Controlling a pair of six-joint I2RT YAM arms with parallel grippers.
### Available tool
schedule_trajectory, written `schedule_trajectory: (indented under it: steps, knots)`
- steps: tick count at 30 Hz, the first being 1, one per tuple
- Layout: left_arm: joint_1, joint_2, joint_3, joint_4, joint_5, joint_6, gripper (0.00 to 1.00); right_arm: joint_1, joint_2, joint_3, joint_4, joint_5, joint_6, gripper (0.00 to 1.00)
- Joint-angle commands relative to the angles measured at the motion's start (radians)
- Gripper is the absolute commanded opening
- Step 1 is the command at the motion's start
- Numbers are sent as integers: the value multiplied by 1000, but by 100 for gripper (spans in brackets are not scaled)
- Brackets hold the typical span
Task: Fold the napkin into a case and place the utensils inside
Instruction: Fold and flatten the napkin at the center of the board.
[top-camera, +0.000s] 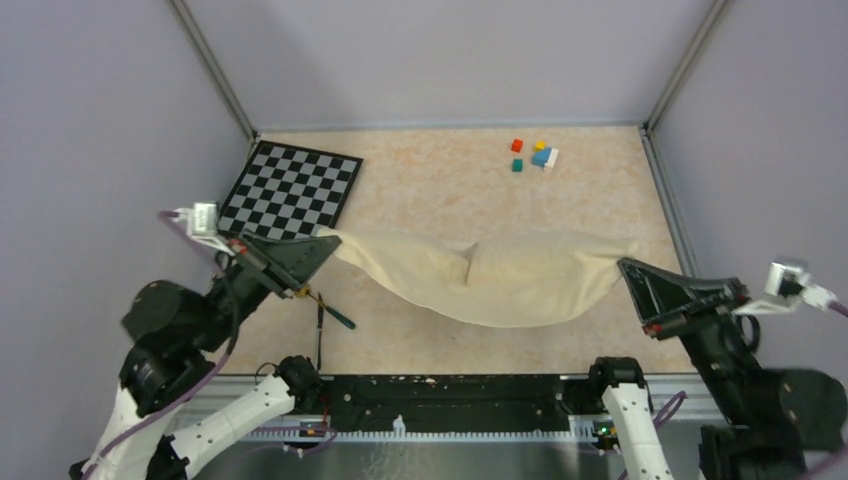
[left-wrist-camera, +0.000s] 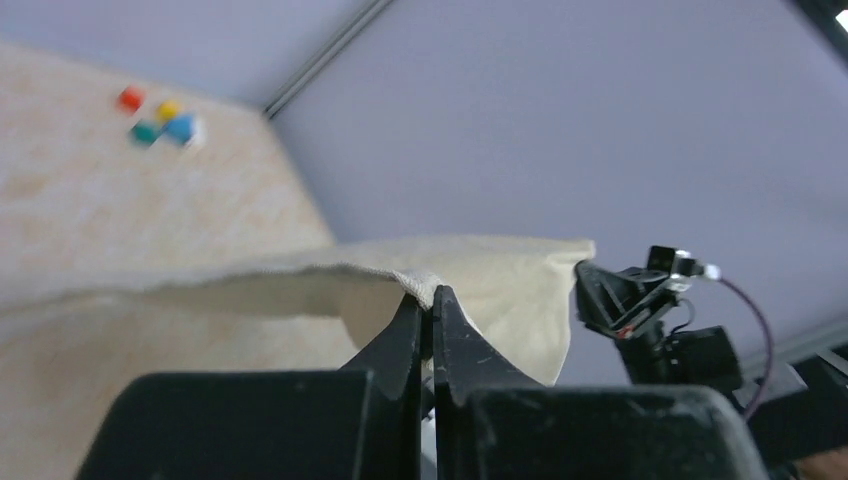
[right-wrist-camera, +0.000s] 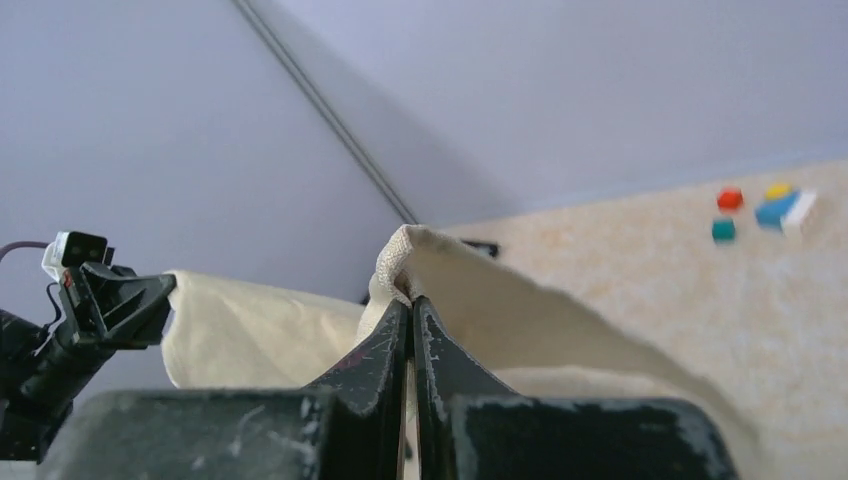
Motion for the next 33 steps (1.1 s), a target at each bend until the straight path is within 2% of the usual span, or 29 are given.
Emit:
schedule_trajectory:
  steps: [1, 5, 8, 12, 14, 16, 18, 20, 22, 24, 29, 33]
  knots:
    - [1, 49, 142, 233, 123, 201, 0, 6, 24, 144, 105, -8, 14, 0]
    - [1, 149, 209, 231, 26, 266, 0, 5, 104, 206, 61, 196, -19, 0]
    - [2, 261, 198, 220, -163, 238, 0, 5, 189, 157, 12, 363, -24, 0]
    - [4, 494, 272, 96, -470, 232, 0, 5, 334, 22, 86, 423, -58, 0]
    - [32, 625, 308, 100, -527, 288, 0, 5, 427, -45, 133, 461, -81, 0]
    - [139, 737, 303, 153, -418, 307, 0, 4, 508, -105, 197, 491, -98, 0]
    - [280, 841, 278, 202, -210, 236, 0, 4, 587, -164, 291, 501, -120, 0]
    - [372, 952, 263, 264, -74, 207, 0, 1, 671, -206, 372, 522, -143, 0]
    - [416, 1063, 258, 340, 10, 195, 0, -4, 771, -236, 447, 528, -162, 0]
    - [458, 1189, 276, 436, 176, 189, 0, -10, 880, -234, 526, 521, -182, 0]
    - [533, 1527, 428, 532, 451, 169, 0, -19, 1150, -164, 630, 517, -234, 0]
    - [543, 1637, 498, 524, 504, 168, 0, -25, 1292, -68, 608, 519, -270, 0]
